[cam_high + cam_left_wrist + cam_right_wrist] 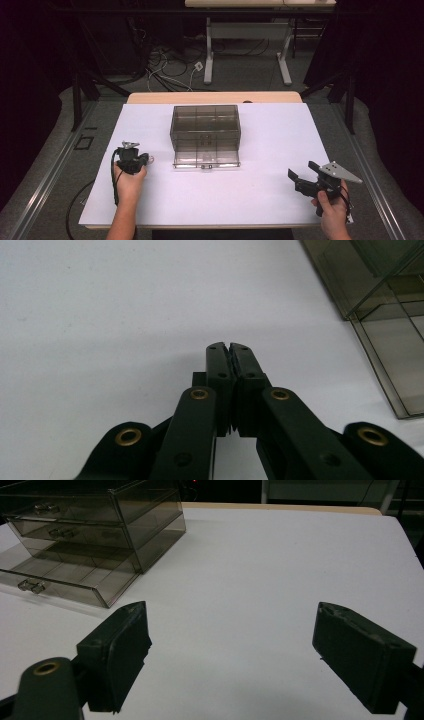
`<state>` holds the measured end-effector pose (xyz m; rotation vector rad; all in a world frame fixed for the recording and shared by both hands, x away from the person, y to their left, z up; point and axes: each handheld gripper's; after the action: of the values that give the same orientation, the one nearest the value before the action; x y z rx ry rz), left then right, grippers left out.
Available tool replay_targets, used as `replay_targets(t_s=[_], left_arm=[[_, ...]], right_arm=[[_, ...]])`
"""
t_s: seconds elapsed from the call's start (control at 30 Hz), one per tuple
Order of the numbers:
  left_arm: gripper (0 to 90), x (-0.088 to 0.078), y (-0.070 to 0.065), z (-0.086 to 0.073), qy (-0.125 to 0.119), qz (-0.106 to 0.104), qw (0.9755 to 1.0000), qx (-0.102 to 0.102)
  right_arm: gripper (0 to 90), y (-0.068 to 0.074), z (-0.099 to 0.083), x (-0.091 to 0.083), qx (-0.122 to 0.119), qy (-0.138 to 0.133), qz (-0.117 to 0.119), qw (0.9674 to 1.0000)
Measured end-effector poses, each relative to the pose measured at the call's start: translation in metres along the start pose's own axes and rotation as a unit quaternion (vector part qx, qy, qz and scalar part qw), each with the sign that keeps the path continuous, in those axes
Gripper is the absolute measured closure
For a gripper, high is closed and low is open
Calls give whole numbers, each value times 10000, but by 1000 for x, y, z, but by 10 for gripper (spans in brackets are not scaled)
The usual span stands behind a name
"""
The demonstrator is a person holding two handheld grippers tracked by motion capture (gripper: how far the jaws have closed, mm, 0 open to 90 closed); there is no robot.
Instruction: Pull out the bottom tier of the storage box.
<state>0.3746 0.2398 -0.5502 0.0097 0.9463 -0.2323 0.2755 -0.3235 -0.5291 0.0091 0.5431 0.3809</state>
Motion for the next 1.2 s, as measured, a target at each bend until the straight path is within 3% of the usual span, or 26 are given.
replay_targets(t_s=[1.2], left_arm=[[880,-28,-7,6,-507,-203,9985,-9]], right_arm=[[144,1,1,2,-9,-54,30,10000]])
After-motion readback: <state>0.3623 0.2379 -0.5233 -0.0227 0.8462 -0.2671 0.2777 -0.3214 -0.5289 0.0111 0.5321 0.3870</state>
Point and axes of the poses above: each handheld gripper's, and its own axes: x roughly forward along the jaws, z roughly out of its top, y roughly to its left, and after that the axes turned 8 degrees about y, right-handed
